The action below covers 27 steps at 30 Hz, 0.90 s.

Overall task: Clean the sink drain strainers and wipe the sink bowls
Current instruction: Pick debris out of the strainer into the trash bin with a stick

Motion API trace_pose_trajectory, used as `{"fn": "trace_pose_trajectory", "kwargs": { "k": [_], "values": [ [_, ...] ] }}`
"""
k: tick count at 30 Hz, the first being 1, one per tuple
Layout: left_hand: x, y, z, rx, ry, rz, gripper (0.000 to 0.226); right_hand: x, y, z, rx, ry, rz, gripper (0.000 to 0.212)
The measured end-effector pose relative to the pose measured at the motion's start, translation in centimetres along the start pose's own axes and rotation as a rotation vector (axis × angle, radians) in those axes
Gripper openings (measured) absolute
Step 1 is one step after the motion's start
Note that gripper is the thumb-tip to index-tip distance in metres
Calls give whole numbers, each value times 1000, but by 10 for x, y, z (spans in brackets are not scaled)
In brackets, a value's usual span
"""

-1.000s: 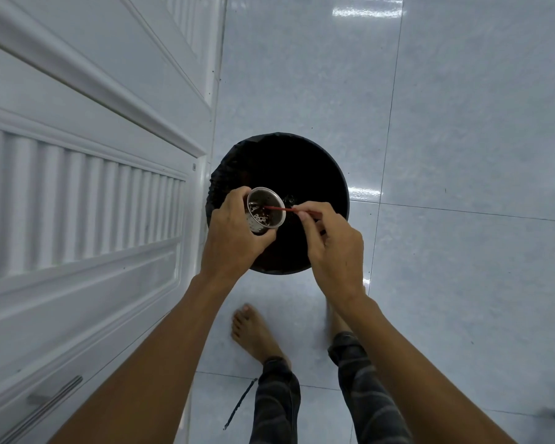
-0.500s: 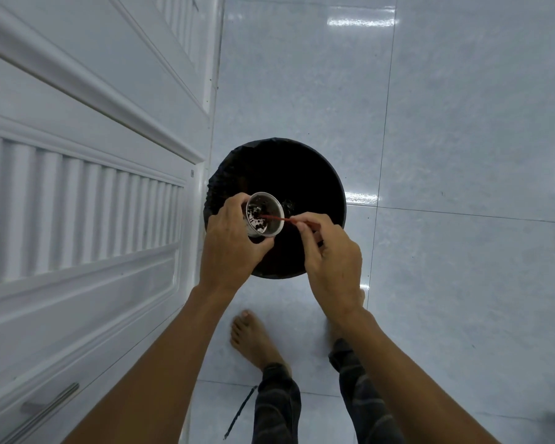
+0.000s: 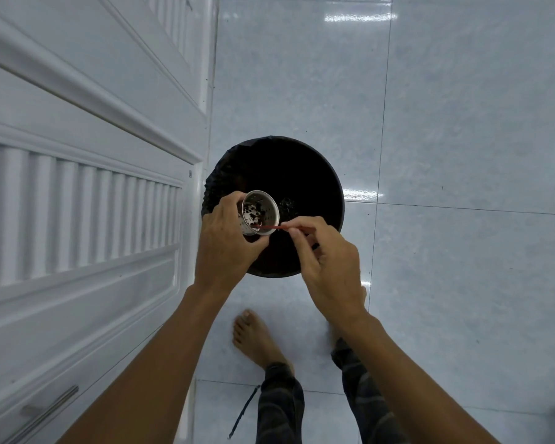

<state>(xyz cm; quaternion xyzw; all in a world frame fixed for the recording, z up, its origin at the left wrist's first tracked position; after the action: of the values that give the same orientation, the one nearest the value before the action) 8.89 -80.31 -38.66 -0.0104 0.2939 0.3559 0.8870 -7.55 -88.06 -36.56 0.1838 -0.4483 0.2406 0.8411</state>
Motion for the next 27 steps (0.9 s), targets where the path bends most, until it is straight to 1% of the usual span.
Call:
{"fn": "trace_pose_trajectory", "kwargs": {
  "k": [2, 5, 12, 15, 17, 21, 24, 27],
  "values": [
    [0, -1, 1, 2, -7, -10, 77, -4, -1, 1, 14, 62, -23, 18],
    [-1, -2, 2, 14, -32, -25, 76, -10, -8, 8, -42, 112, -48, 18],
    [0, -4, 0, 31, -46, -20, 78, 6, -2, -6, 41, 167, 87, 21],
    [0, -4, -1, 57, -68, -44, 77, -7, -9, -1, 30, 217, 26, 21],
    [3, -5, 0, 67, -70, -40, 76, -8, -12, 1, 13, 198, 18, 20],
    [6, -6, -2, 90, -57, -15, 77, 5, -5, -8, 8, 119, 72, 20],
    [8, -6, -3, 106, -50, -9, 78, 0, -4, -13, 24, 155, 3, 22],
    [11, -7, -1, 104, -49, -1, 77, -5, -10, -9, -25, 137, -55, 20]
  ]
}}
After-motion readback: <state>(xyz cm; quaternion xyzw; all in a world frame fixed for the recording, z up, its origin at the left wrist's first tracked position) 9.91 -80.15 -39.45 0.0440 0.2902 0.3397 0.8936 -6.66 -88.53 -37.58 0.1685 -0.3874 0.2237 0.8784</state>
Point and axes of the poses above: each hand's wrist, its own y-axis away from the middle knuckle, its own z-axis out of the back of the hand, x = y × z, the point moved 8 cm from there along -y, towards the middle knuckle, and after that the axes turned 5 degrees about z, right-handed, at the moved point
